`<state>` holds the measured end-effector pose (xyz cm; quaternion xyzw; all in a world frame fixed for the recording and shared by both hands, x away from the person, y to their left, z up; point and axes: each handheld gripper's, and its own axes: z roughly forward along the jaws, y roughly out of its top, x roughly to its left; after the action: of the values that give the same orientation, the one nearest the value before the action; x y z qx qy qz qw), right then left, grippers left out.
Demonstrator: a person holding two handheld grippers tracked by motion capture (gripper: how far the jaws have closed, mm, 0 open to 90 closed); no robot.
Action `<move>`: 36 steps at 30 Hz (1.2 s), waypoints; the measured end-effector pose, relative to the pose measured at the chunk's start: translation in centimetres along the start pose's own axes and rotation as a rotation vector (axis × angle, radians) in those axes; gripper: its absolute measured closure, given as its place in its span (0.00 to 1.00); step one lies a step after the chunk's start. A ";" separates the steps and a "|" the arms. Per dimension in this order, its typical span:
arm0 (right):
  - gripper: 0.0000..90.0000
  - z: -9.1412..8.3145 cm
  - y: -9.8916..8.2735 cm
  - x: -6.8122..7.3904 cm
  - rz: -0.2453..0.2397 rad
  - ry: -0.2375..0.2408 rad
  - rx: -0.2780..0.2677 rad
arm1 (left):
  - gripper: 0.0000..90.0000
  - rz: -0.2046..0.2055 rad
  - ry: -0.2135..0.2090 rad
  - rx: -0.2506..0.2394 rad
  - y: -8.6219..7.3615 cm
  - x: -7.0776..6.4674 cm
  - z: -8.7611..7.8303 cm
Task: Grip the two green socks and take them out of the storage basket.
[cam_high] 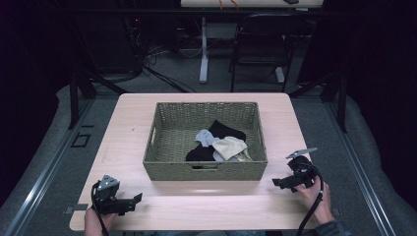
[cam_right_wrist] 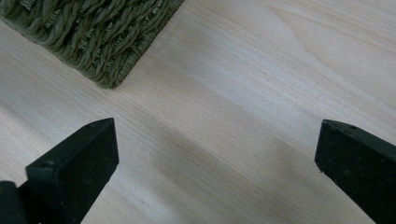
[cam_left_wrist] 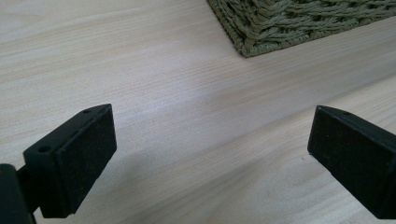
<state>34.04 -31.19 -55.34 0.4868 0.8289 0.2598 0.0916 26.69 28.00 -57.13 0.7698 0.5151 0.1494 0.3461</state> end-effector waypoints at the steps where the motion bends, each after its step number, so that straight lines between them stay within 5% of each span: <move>1: 0.00 0.0 0.0 0.0 0.000 0.001 0.001 | 0.01 0.000 0.000 0.000 0.0 0.0 0.0; 20: 0.00 -0.2 0.3 0.2 -0.018 0.021 0.025 | 0.02 0.002 -0.002 0.003 0.0 0.0 0.0; 36: 0.00 -2.2 2.1 0.4 -0.071 0.009 0.021 | 0.01 0.004 -0.001 0.004 -0.1 0.0 0.1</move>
<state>34.54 -30.76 -52.28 0.4571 0.8487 0.2496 0.0919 26.70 28.01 -57.22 0.7716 0.5135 0.1489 0.3445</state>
